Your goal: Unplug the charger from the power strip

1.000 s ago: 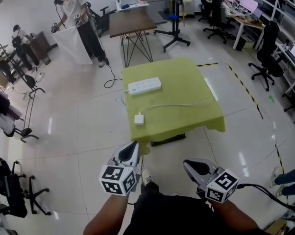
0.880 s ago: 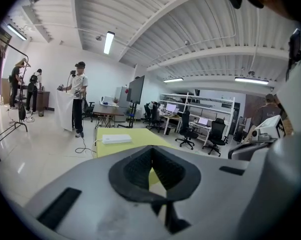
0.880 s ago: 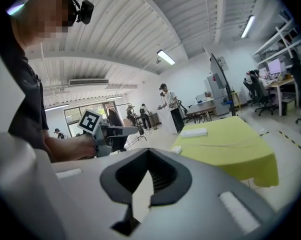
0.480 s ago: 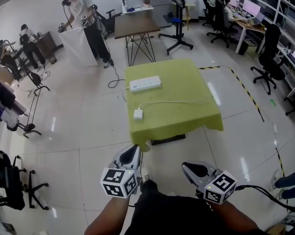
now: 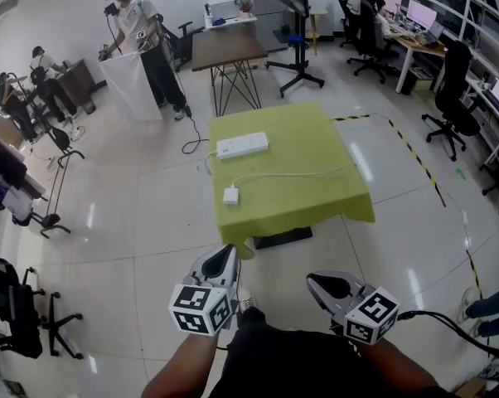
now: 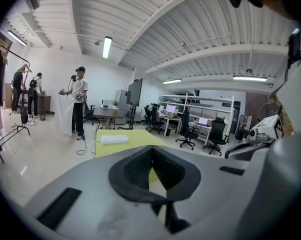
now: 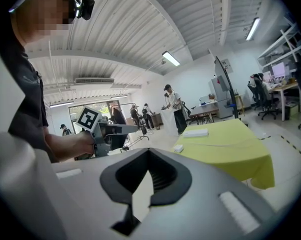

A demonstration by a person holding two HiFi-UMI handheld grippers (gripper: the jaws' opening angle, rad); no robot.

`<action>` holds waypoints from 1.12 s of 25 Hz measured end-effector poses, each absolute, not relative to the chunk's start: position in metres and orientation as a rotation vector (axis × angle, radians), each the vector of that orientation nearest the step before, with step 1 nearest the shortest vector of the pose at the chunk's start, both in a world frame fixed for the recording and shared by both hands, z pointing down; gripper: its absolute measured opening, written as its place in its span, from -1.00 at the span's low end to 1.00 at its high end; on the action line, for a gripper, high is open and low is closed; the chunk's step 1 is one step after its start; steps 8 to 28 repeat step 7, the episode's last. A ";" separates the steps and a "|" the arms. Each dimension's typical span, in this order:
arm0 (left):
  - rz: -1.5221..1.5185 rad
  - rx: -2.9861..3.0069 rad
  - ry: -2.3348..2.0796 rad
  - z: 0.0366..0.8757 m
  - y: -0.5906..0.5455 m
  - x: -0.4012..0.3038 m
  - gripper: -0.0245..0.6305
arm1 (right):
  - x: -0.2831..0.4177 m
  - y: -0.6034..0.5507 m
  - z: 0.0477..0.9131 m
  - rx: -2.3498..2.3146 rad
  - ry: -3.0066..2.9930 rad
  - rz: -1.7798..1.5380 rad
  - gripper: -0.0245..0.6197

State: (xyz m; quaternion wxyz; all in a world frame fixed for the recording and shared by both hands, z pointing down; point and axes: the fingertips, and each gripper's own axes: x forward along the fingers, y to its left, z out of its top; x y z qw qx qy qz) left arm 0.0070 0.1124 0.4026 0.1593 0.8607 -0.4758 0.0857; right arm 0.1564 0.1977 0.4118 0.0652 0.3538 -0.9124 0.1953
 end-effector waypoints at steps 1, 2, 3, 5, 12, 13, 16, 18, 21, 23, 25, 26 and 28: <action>0.247 2.461 -1.361 0.402 0.113 0.007 -0.91 | 0.157 0.198 0.411 1.066 -2.754 0.587 -0.92; 0.248 2.462 -1.362 0.401 0.114 0.008 -0.91 | 0.158 0.198 0.411 1.066 -2.755 0.586 -0.92; 0.249 2.464 -1.361 0.401 0.115 0.009 -0.91 | 0.159 0.199 0.410 1.067 -2.755 0.585 -0.92; 0.252 2.467 -1.358 0.399 0.117 0.011 -0.91 | 0.160 0.200 0.409 1.066 -2.756 0.582 -0.92; 0.255 2.470 -1.356 0.398 0.119 0.013 -0.91 | 0.160 0.201 0.407 1.064 -2.758 0.578 -0.92; 0.255 2.470 -1.356 0.398 0.119 0.013 -0.91 | 0.160 0.201 0.407 1.064 -2.758 0.578 -0.92; 0.255 2.470 -1.356 0.398 0.119 0.013 -0.91 | 0.160 0.201 0.407 1.064 -2.758 0.578 -0.92; 0.255 2.470 -1.356 0.398 0.119 0.013 -0.91 | 0.160 0.201 0.407 1.064 -2.758 0.578 -0.92; 0.255 2.470 -1.356 0.398 0.119 0.013 -0.91 | 0.160 0.201 0.407 1.064 -2.758 0.578 -0.92; 0.255 2.470 -1.356 0.398 0.119 0.013 -0.91 | 0.160 0.201 0.407 1.064 -2.758 0.578 -0.92; 0.255 2.470 -1.356 0.398 0.119 0.013 -0.91 | 0.160 0.201 0.407 1.064 -2.758 0.578 -0.92; 0.255 2.470 -1.356 0.398 0.119 0.013 -0.91 | 0.160 0.201 0.407 1.064 -2.758 0.578 -0.92; 0.255 2.470 -1.356 0.398 0.119 0.013 -0.91 | 0.160 0.201 0.407 1.064 -2.758 0.578 -0.92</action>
